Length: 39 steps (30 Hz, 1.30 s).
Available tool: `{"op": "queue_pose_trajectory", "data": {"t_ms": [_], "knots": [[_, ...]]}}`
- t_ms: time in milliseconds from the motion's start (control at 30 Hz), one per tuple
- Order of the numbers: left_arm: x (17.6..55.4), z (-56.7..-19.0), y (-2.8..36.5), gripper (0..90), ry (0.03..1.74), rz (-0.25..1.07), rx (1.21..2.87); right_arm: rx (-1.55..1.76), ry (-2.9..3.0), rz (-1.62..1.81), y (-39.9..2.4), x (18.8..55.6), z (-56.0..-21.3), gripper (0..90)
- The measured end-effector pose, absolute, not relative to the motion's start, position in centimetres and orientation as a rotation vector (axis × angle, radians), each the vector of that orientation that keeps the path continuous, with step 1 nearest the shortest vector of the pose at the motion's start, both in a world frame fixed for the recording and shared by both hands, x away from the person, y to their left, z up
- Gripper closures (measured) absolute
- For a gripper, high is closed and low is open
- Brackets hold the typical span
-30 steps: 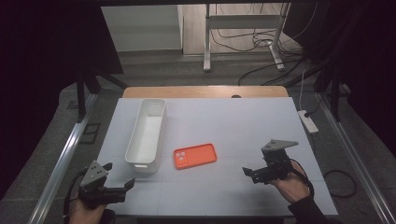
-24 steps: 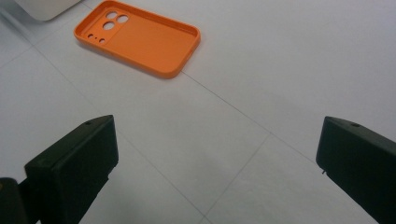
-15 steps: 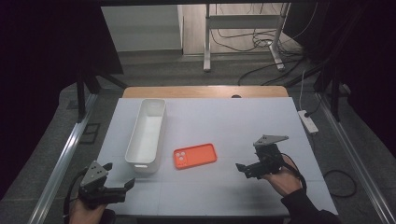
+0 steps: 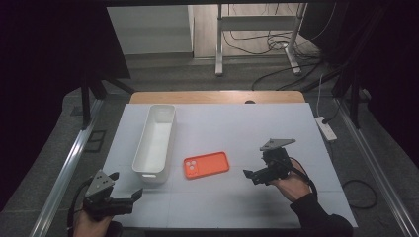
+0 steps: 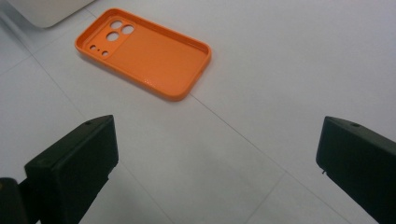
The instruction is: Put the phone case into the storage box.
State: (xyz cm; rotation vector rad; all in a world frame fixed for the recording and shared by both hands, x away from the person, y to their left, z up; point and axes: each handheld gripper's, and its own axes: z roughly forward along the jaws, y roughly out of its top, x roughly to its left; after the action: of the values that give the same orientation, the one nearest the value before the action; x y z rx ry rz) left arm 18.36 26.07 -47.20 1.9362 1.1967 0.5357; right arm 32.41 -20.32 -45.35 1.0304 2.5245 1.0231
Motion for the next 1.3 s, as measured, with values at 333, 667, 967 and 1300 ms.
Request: {"op": "queue_pose_trajectory", "data": {"t_ms": [333,667,967,1300], "knots": [[18.4,-47.2,26.1,3.3,1.197,0.533,1.935,1.023,2.562,1.016,-19.0,33.4,-45.6,0.0],[18.4,-47.2,26.1,3.3,1.195,0.534,1.935,1.001,2.577,0.992,-17.5,34.0,-45.7,0.0],[18.4,-47.2,26.1,3.3,1.195,0.532,1.935,0.994,2.604,0.967,-16.1,34.7,-46.0,0.0],[18.4,-47.2,26.1,3.3,1.195,0.531,1.934,0.989,2.637,0.911,-14.2,35.4,-46.3,0.0]]}}
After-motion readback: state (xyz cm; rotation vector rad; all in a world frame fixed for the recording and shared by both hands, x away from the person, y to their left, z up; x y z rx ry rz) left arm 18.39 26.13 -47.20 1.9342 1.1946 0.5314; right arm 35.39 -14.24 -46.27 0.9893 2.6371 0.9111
